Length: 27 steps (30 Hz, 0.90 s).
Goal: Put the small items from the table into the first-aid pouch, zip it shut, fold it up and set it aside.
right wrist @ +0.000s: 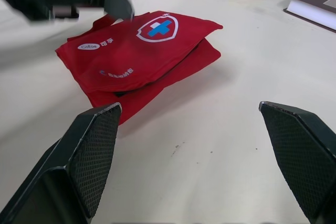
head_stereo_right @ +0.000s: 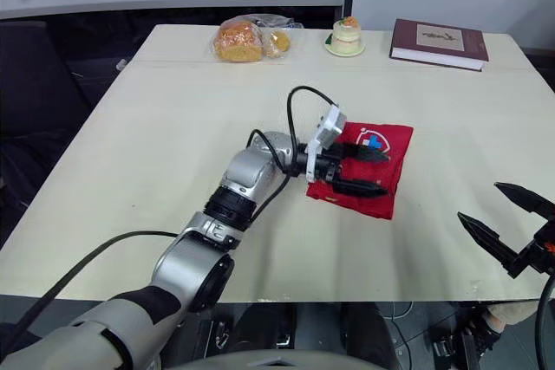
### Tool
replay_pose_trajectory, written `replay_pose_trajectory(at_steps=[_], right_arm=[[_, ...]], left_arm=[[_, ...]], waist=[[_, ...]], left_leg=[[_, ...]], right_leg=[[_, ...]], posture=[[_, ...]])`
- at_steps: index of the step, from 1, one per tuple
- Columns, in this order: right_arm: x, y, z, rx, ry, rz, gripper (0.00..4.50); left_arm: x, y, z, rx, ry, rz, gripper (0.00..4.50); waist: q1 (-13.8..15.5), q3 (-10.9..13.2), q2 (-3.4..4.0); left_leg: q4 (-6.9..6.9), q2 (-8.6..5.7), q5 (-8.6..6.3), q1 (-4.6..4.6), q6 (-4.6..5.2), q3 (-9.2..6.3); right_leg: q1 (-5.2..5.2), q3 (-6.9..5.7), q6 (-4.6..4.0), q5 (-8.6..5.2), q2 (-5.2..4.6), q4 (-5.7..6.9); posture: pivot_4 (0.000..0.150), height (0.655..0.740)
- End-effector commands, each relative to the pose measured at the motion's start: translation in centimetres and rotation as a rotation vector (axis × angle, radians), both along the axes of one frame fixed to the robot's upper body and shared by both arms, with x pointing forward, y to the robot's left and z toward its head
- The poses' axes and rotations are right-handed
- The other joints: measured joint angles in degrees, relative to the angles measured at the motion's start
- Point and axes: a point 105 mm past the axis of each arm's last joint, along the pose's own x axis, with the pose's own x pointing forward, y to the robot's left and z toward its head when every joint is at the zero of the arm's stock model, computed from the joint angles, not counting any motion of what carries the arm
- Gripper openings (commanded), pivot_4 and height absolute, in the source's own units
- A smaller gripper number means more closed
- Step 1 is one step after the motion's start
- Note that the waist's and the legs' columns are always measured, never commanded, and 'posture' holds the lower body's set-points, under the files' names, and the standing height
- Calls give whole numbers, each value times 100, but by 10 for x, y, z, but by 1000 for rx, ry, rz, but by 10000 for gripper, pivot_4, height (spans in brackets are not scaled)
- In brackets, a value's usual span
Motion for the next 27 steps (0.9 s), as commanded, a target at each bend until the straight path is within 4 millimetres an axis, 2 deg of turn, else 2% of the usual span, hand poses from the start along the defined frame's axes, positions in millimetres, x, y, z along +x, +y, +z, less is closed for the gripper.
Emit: replay_pose_trajectory(at_steps=[1, 4, 5, 7, 8, 9, 14, 17, 19, 23, 27], right_arm=[[1, -1, 5, -14, -32, 3, 45000], [2, -1, 6, -17, -35, 7, 45000], [2, 0, 6, -17, -36, 8, 45000], [2, 0, 5, -18, -36, 9, 45000], [1, 0, 5, -19, -35, 8, 45000], [0, 0, 5, -20, -34, 8, 45000], [-2, 1, 4, -24, -31, 4, 45000], [-5, 2, 4, -25, -24, 3, 45000], [-6, 1, 3, -27, -19, 0, 45000], [-7, 1, 3, -28, -17, -3, 45000], [-5, 2, 3, -27, -18, -3, 45000]], left_arm=[[14, -3, 23, -59, -90, 58, 35011], [34, -8, 6, 45, -216, 163, 21153], [36, -11, -1, 73, -249, 172, 17859], [35, -16, -16, 121, -299, 167, 5607], [33, -20, -25, 140, -304, 158, 1872], [31, -24, -34, 154, -300, 152, 708], [13, -31, -83, 285, -331, 76, 708], [-1, -24, -112, 396, -331, -20, 708], [-10, -13, -131, 491, -301, -105, 708], [-18, -6, -133, 511, -245, -169, 708], [-32, -2, -111, 429, -221, -314, 708]], waist=[[-1, 0, 0], [-1, 0, -1], [-1, 0, 0], [-3, 2, -3], [-3, 3, -4], [-3, 4, -4], [-1, 4, -4], [-3, 1, -2], [-6, -3, 0], [-12, -7, 3], [-28, -11, 11]], left_leg=[[0, -1, 0, 0, 0, 0], [0, -3, 0, 1, 0, 1], [0, -4, 0, 1, 0, 3], [-2, -4, -1, 2, 1, 3], [-2, -4, -1, 1, 1, 3], [-2, -4, -1, -1, 1, 3], [-2, -4, -4, -5, 7, 5], [-2, -2, -5, -3, 7, 4], [-2, -1, -5, 5, 7, 4], [-2, 1, -5, 10, 7, 5], [-3, 5, -5, 10, 7, 6]], right_leg=[[0, 0, 0, 0, 1, 0], [0, 1, 0, 0, 3, -1], [1, 2, 1, 0, 4, -1], [1, 4, 0, 0, 4, -1], [0, 4, -1, 1, 5, -1], [-1, 4, -1, 1, 5, -1], [-2, 6, -1, 1, 3, -7], [-1, 5, 0, 1, 4, -7], [4, 5, 1, 0, 4, -7], [7, 5, 1, -1, 5, -7], [5, 5, 1, -1, 10, -6]], posture=[[1500, 7289], [1500, 7289], [1500, 7289], [1500, 7289], [1500, 7289], [1500, 7289], [1500, 7289], [1500, 7289], [1500, 7289], [1500, 7289], [1500, 7289]])
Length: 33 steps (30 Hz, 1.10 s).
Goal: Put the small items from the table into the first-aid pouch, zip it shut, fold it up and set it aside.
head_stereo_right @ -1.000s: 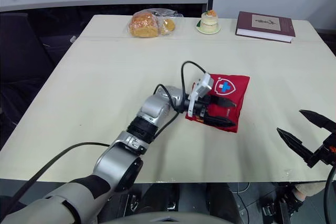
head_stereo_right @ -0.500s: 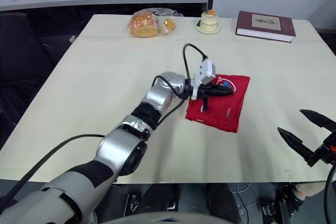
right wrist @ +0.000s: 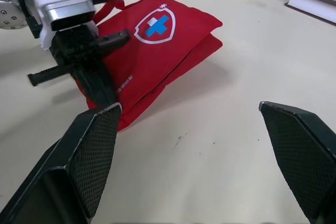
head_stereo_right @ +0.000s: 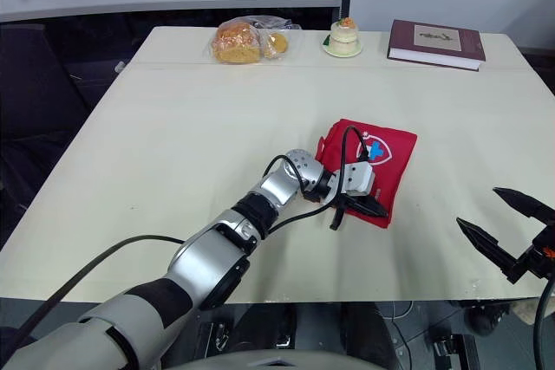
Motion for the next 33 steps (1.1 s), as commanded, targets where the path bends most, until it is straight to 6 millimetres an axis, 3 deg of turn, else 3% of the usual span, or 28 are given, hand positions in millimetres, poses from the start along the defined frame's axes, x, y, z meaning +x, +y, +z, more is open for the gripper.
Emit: replay_pose_trajectory(at_steps=[1, 10, 14, 20, 27, 30, 33], right_arm=[[0, 2, 9, -20, -42, 2, 45000], [0, 2, 11, -23, -50, -4, 45000], [0, 2, 11, -24, -53, -8, 45000], [0, 1, 15, -32, -69, -24, 45000], [-6, 1, 16, -42, -74, -43, 45000], [-7, 3, 18, -42, -81, -50, 45000], [-7, 4, 16, -40, -76, -50, 45000]], left_arm=[[-10, 8, 7, -8, 97, -77, 708], [32, -16, 115, -347, 137, 86, 708], [52, -23, 129, -391, 101, 222, 708], [89, -44, 94, -310, -62, 648, 708], [79, -35, 13, 33, -193, 658, 708], [82, -31, 9, 9, -130, 728, 708], [84, -31, 17, -49, -96, 736, 708]], waist=[[2, 0, 2], [30, 15, -5], [21, 15, -6], [26, 21, -13], [15, 16, -18], [0, 6, -28], [0, -3, -30]], left_leg=[[0, 1, 0, -1, 0, 0], [4, -6, -1, -19, 3, -1], [2, -9, -5, -22, 9, 0], [1, -9, -6, -21, 11, -1], [-1, -7, -7, -15, 10, 1], [-1, -2, -7, 0, 9, 6], [0, 1, -7, 10, 9, 8]], right_leg=[[0, 0, 0, 0, 1, 0], [-12, 1, 2, 0, -2, -1], [-12, 2, 24, 10, -1, -9], [-12, 2, 32, 11, -2, -9], [-10, 3, 33, 12, -1, -7], [0, 3, 24, 5, 0, -7], [4, 3, 12, -1, 0, -4]], posture=[[1500, 7289], [1500, 7289], [1500, 7289], [1500, 7289], [1500, 7289], [1500, 7289], [1500, 7289]])
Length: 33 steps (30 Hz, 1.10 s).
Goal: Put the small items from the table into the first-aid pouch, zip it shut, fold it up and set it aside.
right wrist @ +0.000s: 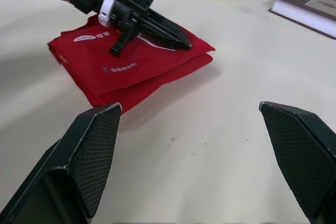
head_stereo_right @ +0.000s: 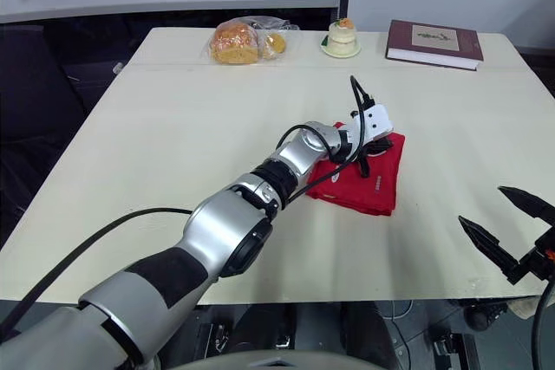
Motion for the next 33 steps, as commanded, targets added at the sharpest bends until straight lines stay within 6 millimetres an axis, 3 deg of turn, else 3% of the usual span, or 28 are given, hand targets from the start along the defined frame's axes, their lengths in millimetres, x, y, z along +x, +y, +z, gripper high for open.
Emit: replay_pose_trajectory(at_steps=[1, 2, 6, 8, 12, 14, 17, 20, 22, 25, 28, 33], right_arm=[[-2, 4, 8, -18, -42, 6, 45000], [-2, 4, 8, -17, -40, 7, 45000], [11, 11, 6, 5, -41, 52, 45000], [16, 13, 6, 9, -39, 77, 45000], [28, 16, 7, 23, -41, 125, 45000], [35, 17, 5, 32, -35, 146, 45000], [49, 20, 0, 58, -14, 171, 45000], [64, 21, -8, 80, 22, 177, 45000], [75, 22, -15, 105, 54, 181, 45000], [88, 33, -40, 92, 146, 177, 45000], [101, 40, -55, 153, 221, 144, 45000], [102, 54, -77, 301, 423, 154, 45000]], left_arm=[[-10, 0, -26, -19, 125, 7, 708], [-10, -2, -20, -47, 121, -2, 708], [-9, -1, 45, -328, 83, -146, 708], [-9, 8, 61, -356, 43, -215, 708], [-10, 46, 90, -444, 30, -351, 708], [-9, 71, 93, -437, 7, -376, 708], [-12, 110, 88, -390, -26, -388, 8160], [-24, 143, 83, -348, -33, -375, 21146], [-36, 163, 83, -346, -27, -333, 32299], [-67, 189, 75, -296, -20, -282, 44741], [-92, 203, 68, -239, -10, -234, 44741], [-108, 212, 72, -234, 1, -169, 44741]], waist=[[0, -2, 1], [4, -2, 1], [3, 3, 12], [7, 8, 15], [2, 10, 17], [-6, 10, 19], [-34, 8, 22], [-43, 11, 26], [-2, 17, 23], [3, 21, 25], [21, 21, 31], [38, 21, 32]], left_leg=[[0, 0, 0, 1, 0, 0], [0, 1, 0, 0, 0, 0], [0, 0, 0, -14, 0, 2], [0, -2, 0, -20, 0, 7], [0, -7, 0, -24, -1, 2], [-1, -5, 0, -24, -1, 4], [-2, -3, 1, -17, -1, 7], [-2, -1, 1, -14, -2, 5], [0, 0, 2, -16, -3, 5], [3, 2, 3, -17, -4, 4], [2, 3, 5, -13, -9, 1], [6, -5, 11, -13, -16, -6]], right_leg=[[1, 0, 0, 0, 0, 1], [0, -1, 0, 0, 1, 1], [-8, -1, -1, 0, 0, 1], [-18, 2, -3, 1, 0, 2], [-21, 3, -26, 14, 0, 6], [-23, 3, -26, 15, 0, 7], [-23, 7, -7, 26, 0, 14], [-23, 8, -5, 27, 1, 22], [-26, 10, -5, 28, -1, 30], [-27, 12, -6, 28, -4, 33], [-27, 6, -7, 27, -16, 37], [-20, 0, -31, 15, -22, 38]], posture=[[1500, 7289], [1500, 7289], [1500, 7289], [1500, 7289], [1500, 7289], [1500, 7289], [1500, 7289], [1500, 7289], [1500, 7289], [1500, 7289], [1500, 7289], [1500, 7289]])
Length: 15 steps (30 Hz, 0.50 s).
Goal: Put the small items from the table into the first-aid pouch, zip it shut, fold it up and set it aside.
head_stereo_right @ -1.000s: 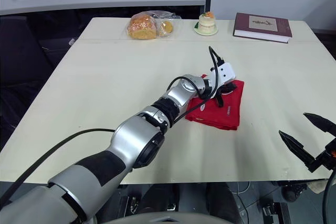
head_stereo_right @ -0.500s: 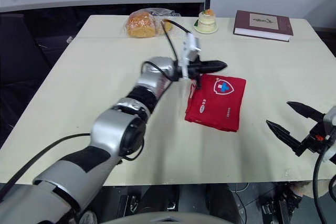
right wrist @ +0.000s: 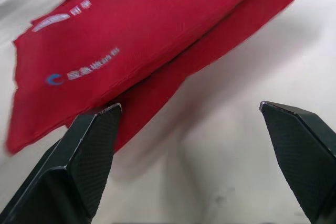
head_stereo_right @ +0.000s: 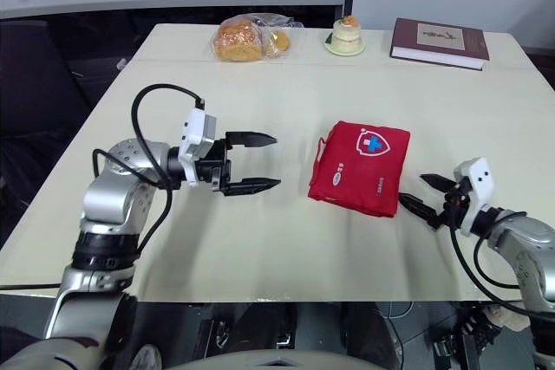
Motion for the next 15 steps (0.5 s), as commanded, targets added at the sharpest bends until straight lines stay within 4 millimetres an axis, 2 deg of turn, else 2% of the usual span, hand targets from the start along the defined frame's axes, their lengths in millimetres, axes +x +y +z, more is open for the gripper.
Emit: replay_pose_trajectory(at_steps=[1, 5, 9, 12, 14, 15], right_arm=[[1, 7, -7, 111, 125, -15, 45000], [0, 17, -14, 186, 217, 3, 45000], [3, 19, -12, 214, 210, 1, 33327], [5, 8, -6, 201, 172, -17, 33327], [3, -8, 1, 188, 128, -37, 33327], [0, -16, 6, 172, 113, -37, 35934]], left_arm=[[-11, 3, 20, -27, -49, 24, 44741], [-12, 6, 23, -30, -58, 65, 44741], [-11, 4, 26, -45, -63, 81, 45000], [-11, 4, 28, -45, -67, 80, 45000], [-10, 4, 32, -45, -81, 83, 45000], [-10, 4, 35, -43, -88, 78, 45000]], waist=[[-36, 0, -1], [-73, -1, 0], [-71, -1, -1], [-71, -1, -1], [-51, -1, 0], [-30, 0, 1]], left_leg=[[0, 0, 0, 2, 0, 1], [-2, 3, -1, 7, 0, 4], [-2, 9, -1, 7, 0, 2], [-2, 9, -1, 8, 0, 5], [-2, 8, -1, 8, 0, 6], [-2, 7, -1, 6, 0, 6]], right_leg=[[1, 0, 0, 0, 2, 0], [1, 1, 1, 0, 10, 0], [1, 0, 6, 2, 22, 0], [0, 3, 17, 9, 23, 0], [0, 4, 17, 8, 23, 0], [0, 4, 17, 8, 22, 0]], posture=[[1500, 7289], [1500, 7289], [1500, 7289], [1500, 7289], [1500, 7289], [1500, 7289]])
